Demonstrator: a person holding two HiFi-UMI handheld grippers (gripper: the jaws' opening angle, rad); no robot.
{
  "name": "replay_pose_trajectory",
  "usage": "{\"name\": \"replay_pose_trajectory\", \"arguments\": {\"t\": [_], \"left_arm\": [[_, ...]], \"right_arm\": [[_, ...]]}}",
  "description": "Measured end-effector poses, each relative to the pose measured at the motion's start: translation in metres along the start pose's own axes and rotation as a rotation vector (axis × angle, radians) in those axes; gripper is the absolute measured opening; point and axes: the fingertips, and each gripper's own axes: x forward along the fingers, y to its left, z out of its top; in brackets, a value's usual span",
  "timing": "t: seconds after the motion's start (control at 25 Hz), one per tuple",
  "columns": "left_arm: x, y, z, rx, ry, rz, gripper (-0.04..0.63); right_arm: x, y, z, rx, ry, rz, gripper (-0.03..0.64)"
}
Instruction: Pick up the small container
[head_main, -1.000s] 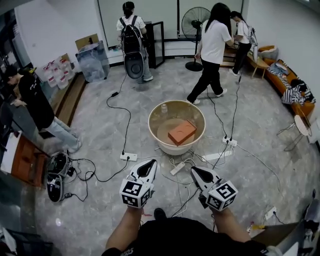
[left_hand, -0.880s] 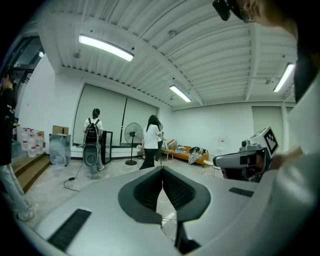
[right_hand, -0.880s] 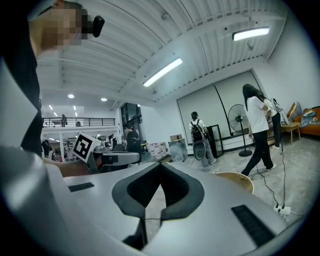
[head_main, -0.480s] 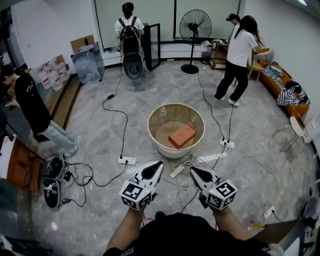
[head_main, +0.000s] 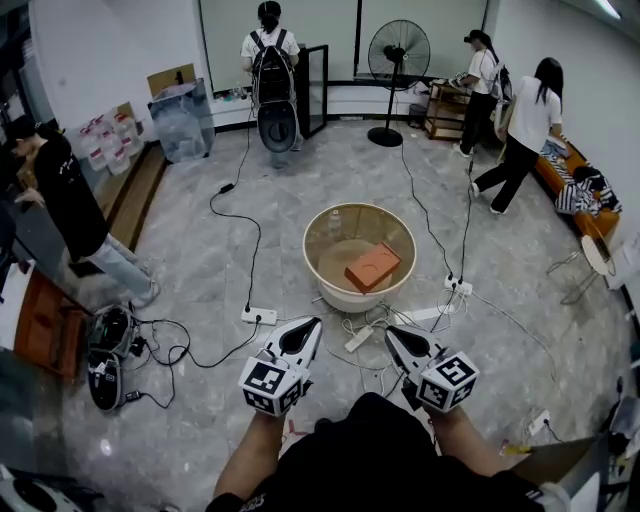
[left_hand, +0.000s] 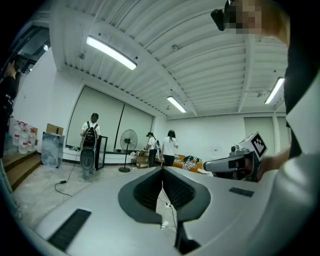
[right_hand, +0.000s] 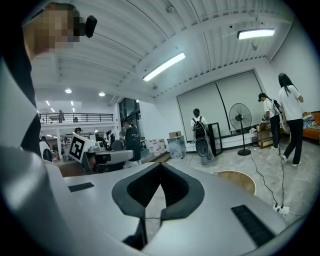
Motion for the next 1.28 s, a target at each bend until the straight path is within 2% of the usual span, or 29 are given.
{"name": "replay_pose_trajectory", "arguments": {"t": [0.16,0.32,0.64,0.92,1.16,1.28], "left_arm": [[0.003,0.006,-0.001,0.027,0.049,0.020,0.017],[0.006,0.019,0.006,0.037,0.031,0.075,0.015],[0.038,0.034,0.010,0.026,0.018,0.063,0.014],[0.088,0.059,0.006,-0.099,0.028,0.062,0.015],[0.144,0.076,-0.013,-0.142,0.130,0.066,0.015],[0.176,0.088,-0.009,-0.148,0.124,0.089,0.015]], "right_arm": [[0.009,0.005,-0.003,0.013,0.009,0.015,0.014],[0.019,0.003,-0.003,0.020,0.007,0.027,0.014],[0.040,-0.027,-0.003,0.042,0.011,0.028,0.014],[0.058,-0.076,0.001,0.064,0.024,0.022,0.014],[0.084,-0.140,0.006,0.120,0.037,0.023,0.013],[0.103,-0.171,0.014,0.137,0.029,0.051,0.014]]}}
